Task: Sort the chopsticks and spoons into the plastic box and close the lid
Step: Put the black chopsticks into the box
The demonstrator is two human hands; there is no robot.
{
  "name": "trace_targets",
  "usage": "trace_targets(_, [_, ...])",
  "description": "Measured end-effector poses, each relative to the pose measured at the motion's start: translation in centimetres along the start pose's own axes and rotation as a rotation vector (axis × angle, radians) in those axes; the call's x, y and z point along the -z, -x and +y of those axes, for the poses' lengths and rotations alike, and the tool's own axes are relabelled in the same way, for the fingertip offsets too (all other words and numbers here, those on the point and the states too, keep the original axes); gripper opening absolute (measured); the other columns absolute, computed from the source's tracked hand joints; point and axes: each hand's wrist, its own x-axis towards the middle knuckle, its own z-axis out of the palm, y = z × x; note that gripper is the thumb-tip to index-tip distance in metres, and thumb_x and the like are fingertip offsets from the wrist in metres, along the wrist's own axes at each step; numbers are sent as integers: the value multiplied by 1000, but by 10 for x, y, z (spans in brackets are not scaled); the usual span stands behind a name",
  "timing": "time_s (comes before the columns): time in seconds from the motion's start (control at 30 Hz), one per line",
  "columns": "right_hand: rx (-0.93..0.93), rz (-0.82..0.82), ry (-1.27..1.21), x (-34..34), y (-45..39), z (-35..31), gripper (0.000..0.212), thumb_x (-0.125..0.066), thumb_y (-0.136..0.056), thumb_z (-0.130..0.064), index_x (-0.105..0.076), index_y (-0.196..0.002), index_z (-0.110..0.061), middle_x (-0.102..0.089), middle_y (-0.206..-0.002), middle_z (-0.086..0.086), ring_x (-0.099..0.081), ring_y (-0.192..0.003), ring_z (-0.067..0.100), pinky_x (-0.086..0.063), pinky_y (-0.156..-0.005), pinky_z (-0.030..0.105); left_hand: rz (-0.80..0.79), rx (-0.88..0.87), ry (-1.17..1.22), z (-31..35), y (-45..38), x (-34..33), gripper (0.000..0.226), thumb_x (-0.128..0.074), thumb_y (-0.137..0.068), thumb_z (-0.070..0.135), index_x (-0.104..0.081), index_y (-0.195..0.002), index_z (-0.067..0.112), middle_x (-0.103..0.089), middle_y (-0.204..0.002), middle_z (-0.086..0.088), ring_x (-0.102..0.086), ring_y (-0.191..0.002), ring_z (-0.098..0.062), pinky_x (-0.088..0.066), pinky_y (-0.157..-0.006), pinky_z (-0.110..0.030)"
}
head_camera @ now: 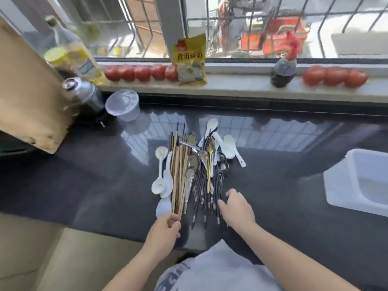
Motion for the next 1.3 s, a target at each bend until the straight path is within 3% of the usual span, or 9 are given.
trace_targets(0.17, [-159,84,9,-21,-5,-28,25,-50,-102,-35,-58,-109,-12,-58,-116,8,-60,-105,34,-45,-82,37,-130,-11,11,-15,-11,33,16,-53,-98,17,-68,-100,25,-73,-92,-4,-68,-74,-14,-58,-79,-40])
trace_targets(0.33, [-204,103,0,0,19,-16,19,-55,-99,-35,-56,-88,-20,-64,-94,0,-61,-88,26,-52,-80,37,-221,-43,147,6,-26,36,18,-50,-101,15,-68,-103,17,-72,-95,-6,-67,-72,-12,-58,-77,-34])
trace_targets(0.47, [-48,183,-175,14,56,-19,25,-60,-97,-32,-52,-75,-25,-58,-69,-8,-50,-66,13,-45,-66,29,-406,-49,349,45,-19,22,19,-53,-103,13,-69,-112,9,-71,-96,-7,-69,-80,-17,-59,-79,-29])
trace_targets(0.6, [158,175,-423,16,65,-66,13,-63,-91,-14,-69,-86,-24,-67,-69,-7,-55,-57,2,-47,-57,22,-696,-52,608,77,-9,7,23,-50,-105,30,-63,-111,11,-68,-105,-11,-65,-96,-27,-55,-92,-49])
trace_targets(0.7, [313,-45,-383,22,59,-90,31,-55,-94,-7,-74,-106,-29,-68,-75,-13,-61,-65,-6,-47,-63,12,-588,23,810,83,-11,8,33,-37,-111,34,-58,-121,10,-68,-108,-19,-66,-95,-31,-57,-81,-52])
trace_targets(0.77, [287,-215,-436,22,49,-86,33,-56,-95,-12,-76,-105,-36,-74,-82,-11,-71,-78,0,-56,-73,19,-427,91,845,75,-18,15,34,-36,-111,32,-58,-121,8,-69,-98,-19,-71,-79,-30,-59,-67,-43])
trace_targets(0.87, [53,25,-284,13,24,-57,9,-61,-93,-30,-69,-96,-31,-73,-85,-6,-71,-84,17,-60,-79,40,-226,229,942,53,-31,28,19,-44,-106,21,-55,-109,6,-63,-66,-8,-54,-47,-20,-44,-45,-26])
trace_targets(1.0, [-151,74,72,-10,10,-28,34,-59,-95,-52,-54,-109,-21,-59,-108,-2,-61,-102,26,-47,-80,35,-111,228,963,38,-32,45,17,-48,-103,17,-59,-100,4,-43,-55,-2,-26,-37,-12,-19,-38,-20])
trace_targets(1.3, [-186,108,-60,-20,7,-19,36,-57,-97,-42,-47,-72,-19,-60,-78,0,-57,-76,27,-43,-66,33,-234,176,934,43,-24,44,16,-51,-101,11,-59,-110,0,-39,-57,-3,-27,-39,-13,-20,-38,-23])
